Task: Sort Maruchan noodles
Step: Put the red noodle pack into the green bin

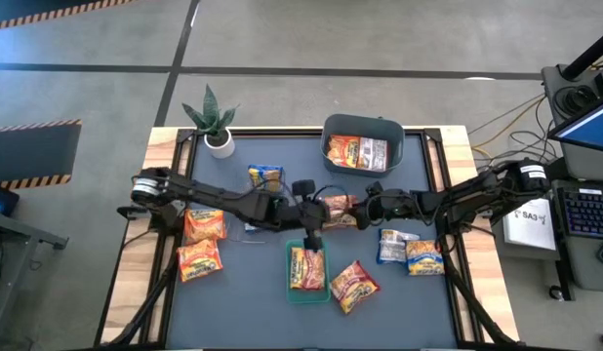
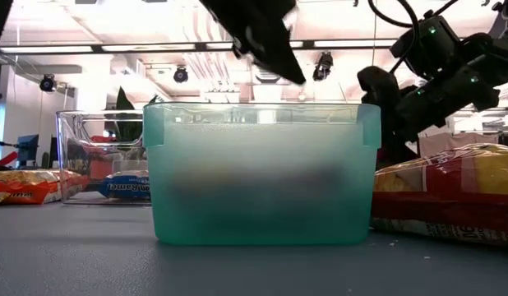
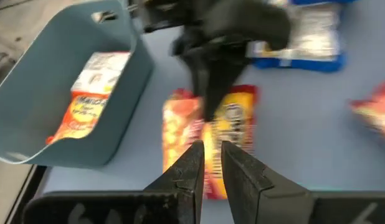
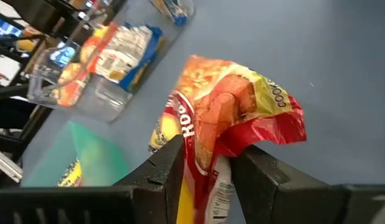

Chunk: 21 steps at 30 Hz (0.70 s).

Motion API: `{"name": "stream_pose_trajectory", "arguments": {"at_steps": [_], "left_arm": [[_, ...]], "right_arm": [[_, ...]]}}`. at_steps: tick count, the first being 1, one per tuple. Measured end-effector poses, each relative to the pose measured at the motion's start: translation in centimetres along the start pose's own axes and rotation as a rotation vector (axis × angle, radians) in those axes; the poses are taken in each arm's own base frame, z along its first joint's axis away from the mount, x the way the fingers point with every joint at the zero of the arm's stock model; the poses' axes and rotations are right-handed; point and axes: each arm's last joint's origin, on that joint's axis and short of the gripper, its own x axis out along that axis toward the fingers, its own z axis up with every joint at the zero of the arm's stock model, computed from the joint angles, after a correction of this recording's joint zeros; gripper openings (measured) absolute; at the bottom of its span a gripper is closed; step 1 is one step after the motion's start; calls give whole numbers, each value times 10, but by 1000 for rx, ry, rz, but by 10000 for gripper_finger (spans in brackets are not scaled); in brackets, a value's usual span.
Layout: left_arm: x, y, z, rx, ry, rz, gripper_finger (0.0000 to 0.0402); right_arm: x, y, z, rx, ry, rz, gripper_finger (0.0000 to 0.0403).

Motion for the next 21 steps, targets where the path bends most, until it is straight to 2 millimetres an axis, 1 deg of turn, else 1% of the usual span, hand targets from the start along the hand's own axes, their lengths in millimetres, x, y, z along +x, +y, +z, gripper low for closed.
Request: {"name": "stream_pose_trajectory", "arguments": {"at_steps": [4,8,10,14,21], "left_arm": [[-23,-19,6,22,-45,-48,38],[-36,-38,6,50,-71,-81,38],[-41,-44,7,50,-88,-54,38],[-46,-50,7,51,-97,5,38],[-48,-52,7,27,-100,9,38]], "right_arm": [[0,3,2,-4,-21,25,113],[0,2,2,-5,-18,21,113],[0,2,2,1,-15,18,111],[0,2,1,14,-14,16,111],[1,-1,0,52,-8,-7,107]]}}
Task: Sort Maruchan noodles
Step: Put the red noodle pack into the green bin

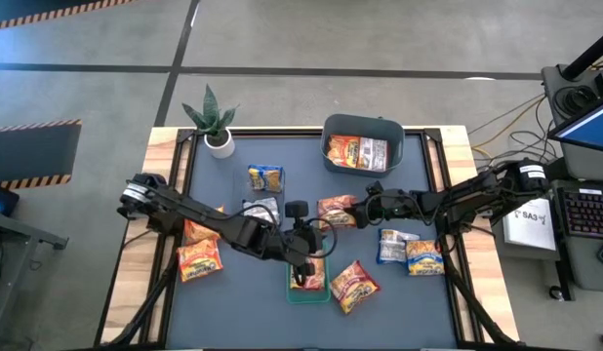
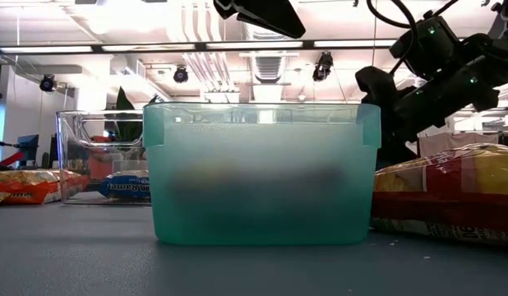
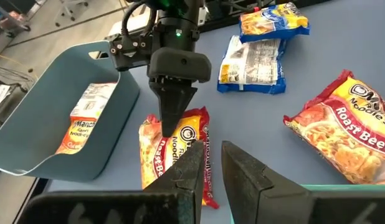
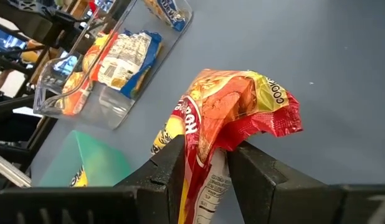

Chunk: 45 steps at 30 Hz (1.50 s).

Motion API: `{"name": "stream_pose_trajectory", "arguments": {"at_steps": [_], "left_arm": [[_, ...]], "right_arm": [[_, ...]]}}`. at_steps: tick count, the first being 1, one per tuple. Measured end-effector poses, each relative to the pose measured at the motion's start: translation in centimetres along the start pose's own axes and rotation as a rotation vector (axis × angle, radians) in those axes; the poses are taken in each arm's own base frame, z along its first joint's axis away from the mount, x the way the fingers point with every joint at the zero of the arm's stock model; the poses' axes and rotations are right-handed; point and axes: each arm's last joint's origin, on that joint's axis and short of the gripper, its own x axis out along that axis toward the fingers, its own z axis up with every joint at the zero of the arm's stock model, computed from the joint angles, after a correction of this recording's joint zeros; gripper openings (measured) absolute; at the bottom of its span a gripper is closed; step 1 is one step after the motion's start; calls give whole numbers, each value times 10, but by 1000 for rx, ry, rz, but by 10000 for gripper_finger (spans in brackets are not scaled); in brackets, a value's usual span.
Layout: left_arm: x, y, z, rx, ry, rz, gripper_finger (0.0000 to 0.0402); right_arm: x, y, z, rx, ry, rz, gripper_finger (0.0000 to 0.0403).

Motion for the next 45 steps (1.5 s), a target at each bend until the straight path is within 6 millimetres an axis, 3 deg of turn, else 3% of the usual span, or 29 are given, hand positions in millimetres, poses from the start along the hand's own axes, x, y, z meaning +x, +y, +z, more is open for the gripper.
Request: {"name": "stream_pose_trajectory", "arguments": {"at_steps": [4,9,15,22,28,37,41,45], "left_arm": [[0,0,0,-1,-2,8,38],[0,0,0,-3,-3,14,38],[0,0,0,-1,-2,15,38],[-6,-4,-8,29,73,6,38],[-16,-12,-13,42,94,54,38],[-63,-5,-13,-26,55,286,38],[-75,-3,-15,-80,63,265,38],[-73,-11,-18,-74,103,163,38]], "right_arm": [[0,-1,-1,-2,-2,-21,100],[0,-1,0,-16,-9,-23,20],[-1,0,1,-14,-14,-13,9],[-12,14,12,-9,-50,122,9],[-18,34,26,-36,-70,222,8],[-15,70,46,-91,-12,408,8],[-16,91,51,-155,38,514,8],[-17,111,52,-230,81,528,8]]}}
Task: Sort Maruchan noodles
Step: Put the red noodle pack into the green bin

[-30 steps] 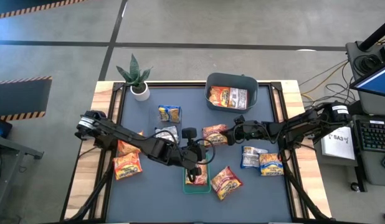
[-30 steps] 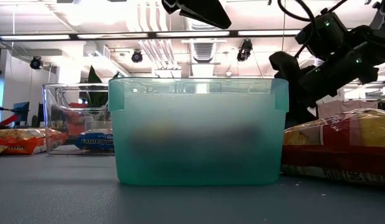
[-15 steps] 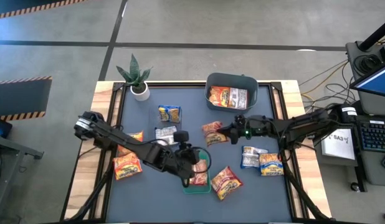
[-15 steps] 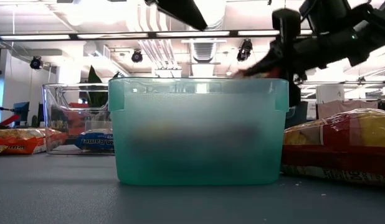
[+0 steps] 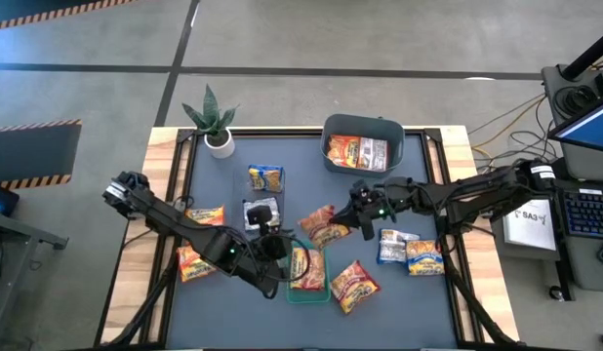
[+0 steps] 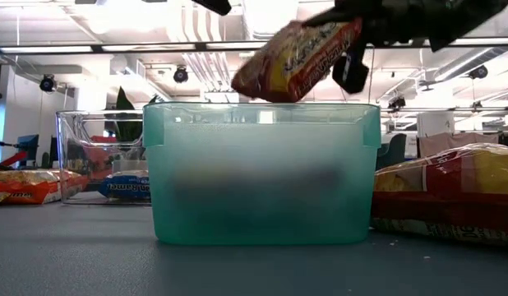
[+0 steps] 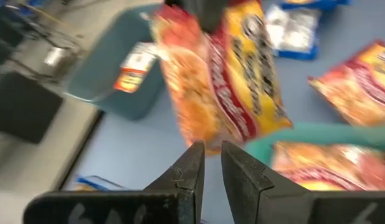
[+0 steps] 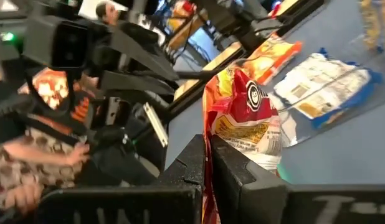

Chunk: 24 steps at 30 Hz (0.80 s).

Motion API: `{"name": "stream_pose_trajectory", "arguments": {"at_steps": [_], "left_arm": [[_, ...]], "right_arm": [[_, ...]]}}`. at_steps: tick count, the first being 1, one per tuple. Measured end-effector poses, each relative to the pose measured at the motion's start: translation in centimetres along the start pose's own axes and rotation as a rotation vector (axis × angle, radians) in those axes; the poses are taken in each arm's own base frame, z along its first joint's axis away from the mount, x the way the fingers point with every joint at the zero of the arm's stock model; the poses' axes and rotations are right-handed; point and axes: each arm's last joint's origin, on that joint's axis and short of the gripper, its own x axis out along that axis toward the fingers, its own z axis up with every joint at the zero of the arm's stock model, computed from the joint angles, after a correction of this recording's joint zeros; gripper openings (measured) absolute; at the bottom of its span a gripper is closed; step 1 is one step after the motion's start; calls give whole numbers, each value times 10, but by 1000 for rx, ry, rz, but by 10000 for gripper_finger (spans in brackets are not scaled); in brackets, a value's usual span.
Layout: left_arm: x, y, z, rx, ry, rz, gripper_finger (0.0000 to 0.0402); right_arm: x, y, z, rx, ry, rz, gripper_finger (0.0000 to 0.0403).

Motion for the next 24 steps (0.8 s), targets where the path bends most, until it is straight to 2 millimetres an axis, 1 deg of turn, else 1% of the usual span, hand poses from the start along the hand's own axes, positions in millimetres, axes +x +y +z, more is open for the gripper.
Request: {"name": "stream_pose_trajectory", "arguments": {"at_steps": [4,8,13,18,24], "left_arm": [[3,-13,-6,33,43,-80,38],[-7,-22,-10,55,24,-94,38],[-22,-30,-13,74,-54,-13,38],[-43,-30,-14,54,-126,22,38],[-51,-28,-13,41,-157,42,38]], "right_arm": [[7,17,4,-68,56,-2,8],[19,27,6,-121,121,-15,8],[37,26,6,-160,220,-44,8],[58,25,8,-226,336,-70,8],[81,27,15,-324,479,-127,8]]}}
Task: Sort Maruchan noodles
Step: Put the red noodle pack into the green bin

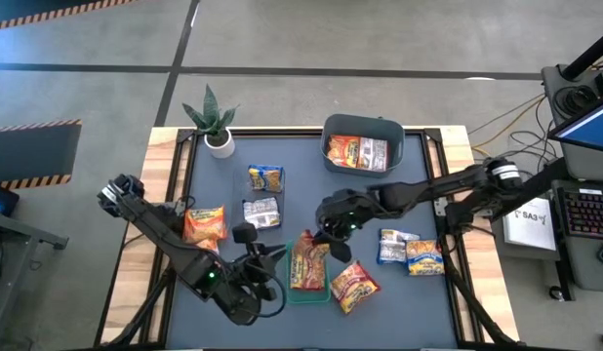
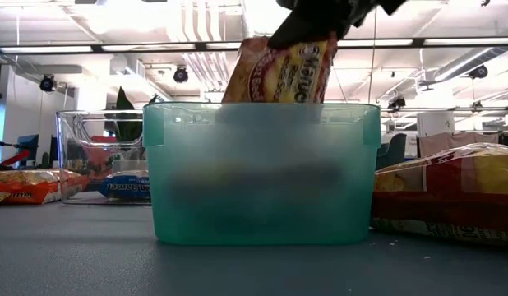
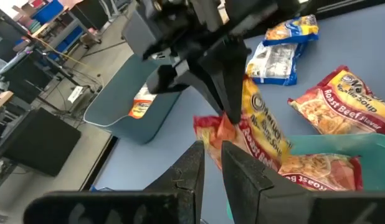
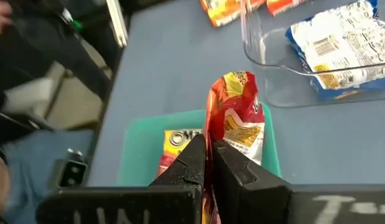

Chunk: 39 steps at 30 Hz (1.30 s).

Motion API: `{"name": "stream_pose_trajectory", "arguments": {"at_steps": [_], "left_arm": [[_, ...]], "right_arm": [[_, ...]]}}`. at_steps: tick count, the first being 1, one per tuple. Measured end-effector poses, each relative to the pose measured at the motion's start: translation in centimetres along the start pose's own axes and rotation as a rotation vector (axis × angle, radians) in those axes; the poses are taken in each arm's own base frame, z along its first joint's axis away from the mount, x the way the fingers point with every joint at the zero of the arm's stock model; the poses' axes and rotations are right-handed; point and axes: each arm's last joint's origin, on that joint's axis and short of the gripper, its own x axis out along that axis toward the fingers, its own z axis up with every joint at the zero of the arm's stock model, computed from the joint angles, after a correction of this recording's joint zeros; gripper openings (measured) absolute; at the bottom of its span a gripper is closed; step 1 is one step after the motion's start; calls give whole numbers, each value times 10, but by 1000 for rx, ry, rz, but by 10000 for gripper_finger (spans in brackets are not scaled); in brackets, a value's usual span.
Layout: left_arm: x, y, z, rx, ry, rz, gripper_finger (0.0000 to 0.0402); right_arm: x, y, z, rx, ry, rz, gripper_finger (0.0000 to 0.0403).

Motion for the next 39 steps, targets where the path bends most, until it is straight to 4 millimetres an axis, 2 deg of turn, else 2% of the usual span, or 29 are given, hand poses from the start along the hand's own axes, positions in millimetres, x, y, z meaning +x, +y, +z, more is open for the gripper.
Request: {"name": "stream_pose_trajectory", "arguments": {"at_steps": [2,8,12,21,27,35,39], "left_arm": [[0,0,0,-3,0,0,38],[0,0,0,-7,-3,7,38],[0,0,0,-7,-4,9,38],[-1,0,0,-15,-5,8,38],[-1,0,0,-16,-5,8,38],[0,0,0,-16,-5,8,38],[0,0,0,-16,-4,8,38]], "right_arm": [[4,1,6,-21,47,-5,8],[18,6,23,-43,96,137,8],[25,4,27,-77,136,131,8],[30,-12,29,-144,168,75,8],[29,-24,25,-203,201,-105,8],[31,-25,23,-243,216,-113,10],[31,-25,24,-229,211,-114,26]]}}
